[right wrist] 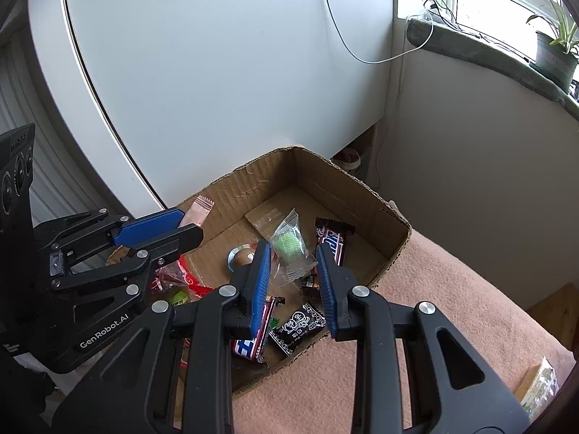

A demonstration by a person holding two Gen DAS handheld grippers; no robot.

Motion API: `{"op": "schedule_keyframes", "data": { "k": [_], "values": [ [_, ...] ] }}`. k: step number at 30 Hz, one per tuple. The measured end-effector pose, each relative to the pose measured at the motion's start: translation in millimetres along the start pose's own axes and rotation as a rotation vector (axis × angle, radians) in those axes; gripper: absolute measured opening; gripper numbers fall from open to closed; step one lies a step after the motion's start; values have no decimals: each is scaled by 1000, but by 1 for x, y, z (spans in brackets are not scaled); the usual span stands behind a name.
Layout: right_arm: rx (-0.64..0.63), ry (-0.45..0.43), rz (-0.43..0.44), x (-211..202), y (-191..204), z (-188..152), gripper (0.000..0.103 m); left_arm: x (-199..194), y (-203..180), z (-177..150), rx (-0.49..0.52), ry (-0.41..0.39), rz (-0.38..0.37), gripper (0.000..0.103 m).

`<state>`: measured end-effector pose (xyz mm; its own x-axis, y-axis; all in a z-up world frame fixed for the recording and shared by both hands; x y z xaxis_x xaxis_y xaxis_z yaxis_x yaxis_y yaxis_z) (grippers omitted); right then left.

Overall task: Organize snacks
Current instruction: 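Open both tools to drop the pink packet and green candy bag into the box, then move both tools to the plastic-bagged bread loaf on the table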

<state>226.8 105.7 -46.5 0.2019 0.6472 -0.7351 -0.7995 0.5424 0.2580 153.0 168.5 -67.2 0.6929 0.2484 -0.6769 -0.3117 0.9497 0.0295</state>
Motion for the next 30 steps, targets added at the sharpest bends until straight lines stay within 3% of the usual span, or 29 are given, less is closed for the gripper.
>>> {"op": "schedule_keyframes", "data": {
  "k": [4,9,11,13,17,22,30],
  "values": [
    [-2,8,-7,6,0,-1,28,2,1,1,-1,2,6,19],
    [4,1,-13,4,-2,-2,38,2,2,0,-8,7,5,19],
    [3,-3,-11,1,-3,-3,50,2,1,0,-5,7,8,20],
    [-1,-13,-18,-3,-2,-4,55,1,1,1,-9,5,13,27],
    [7,-22,-30,-13,-3,-6,55,-1,2,2,-15,1,12,28],
    [24,-62,-64,-41,-6,-15,72,-13,7,1,-34,-16,5,28],
    [67,-178,-96,-110,-2,-52,84,-69,-10,-8,5,-101,-13,28]
  ]
}}
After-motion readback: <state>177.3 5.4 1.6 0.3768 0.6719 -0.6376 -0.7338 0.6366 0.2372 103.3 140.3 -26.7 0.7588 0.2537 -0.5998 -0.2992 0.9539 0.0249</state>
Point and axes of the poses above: each gripper's, at about its wrist camera, not at the fingertips, and x roughly the way its jaws point, y to its left, z to its top, the point moved 1 cm from there along x, roughly the way its jaws point, and after that the axes turned 11 degrees about z, right-handed, at the moved point
